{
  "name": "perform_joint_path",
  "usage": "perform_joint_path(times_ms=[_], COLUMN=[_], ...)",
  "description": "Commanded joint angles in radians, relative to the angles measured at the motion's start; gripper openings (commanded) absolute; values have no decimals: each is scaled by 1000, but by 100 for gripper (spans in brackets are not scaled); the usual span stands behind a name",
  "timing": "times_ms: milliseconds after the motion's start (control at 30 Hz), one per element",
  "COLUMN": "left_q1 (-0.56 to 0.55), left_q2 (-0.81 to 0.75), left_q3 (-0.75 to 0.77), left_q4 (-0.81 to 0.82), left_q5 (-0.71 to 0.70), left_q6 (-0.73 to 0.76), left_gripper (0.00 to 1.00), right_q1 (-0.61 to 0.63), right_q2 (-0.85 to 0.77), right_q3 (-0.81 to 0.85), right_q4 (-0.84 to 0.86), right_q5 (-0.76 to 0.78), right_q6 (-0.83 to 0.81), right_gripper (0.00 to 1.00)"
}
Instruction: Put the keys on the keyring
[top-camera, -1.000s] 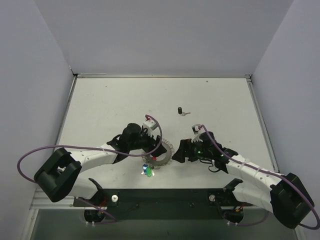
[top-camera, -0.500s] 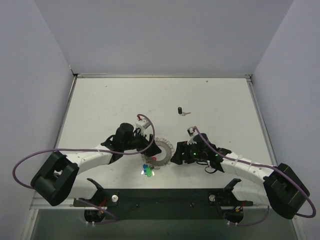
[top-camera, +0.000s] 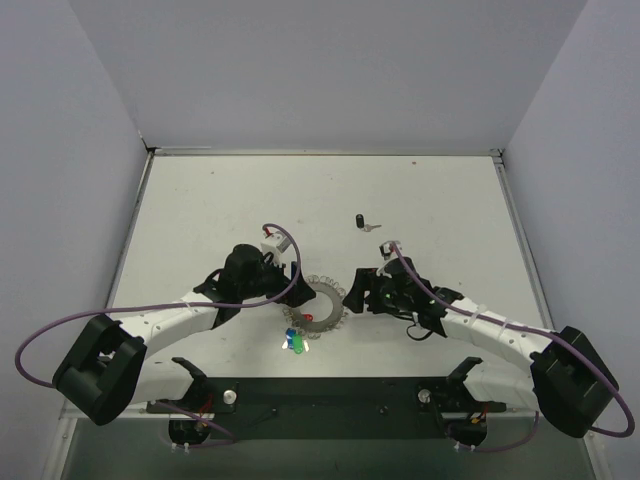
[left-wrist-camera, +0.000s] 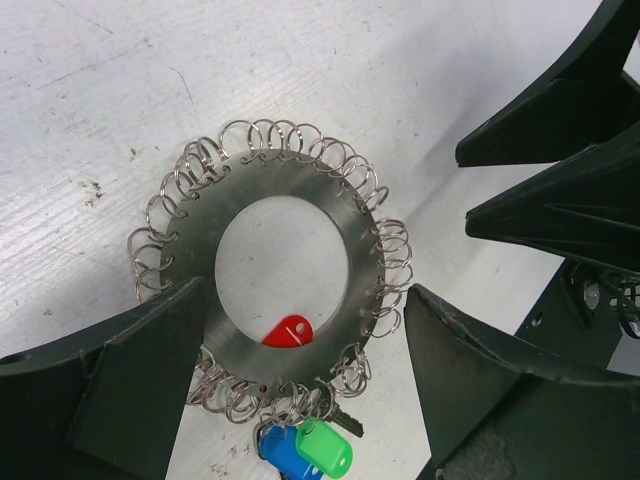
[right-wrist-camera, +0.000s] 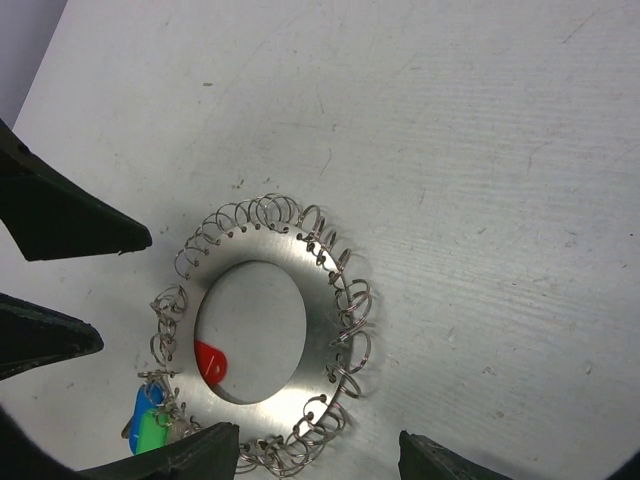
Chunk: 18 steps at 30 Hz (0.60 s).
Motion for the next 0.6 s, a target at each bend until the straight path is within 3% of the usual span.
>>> perform_joint_path(times_ms=[0,333,567], left_q1=[4,2,1], left_q2=[1,2,10], left_q3=[50,45,28], left_q4=[-16,-25,-7], left_q5=[-31,-32,-11], left_q6=[14,34,30], left_gripper=[88,85,85], right_q1=[0,-1,26], right_q2=[16,60,108], right_q3=[52,65,68], right_q4=[-20,-35,-34], right_q5=[29,-2,-65], right_q6=[11,20,-4], right_gripper=[64,64,54])
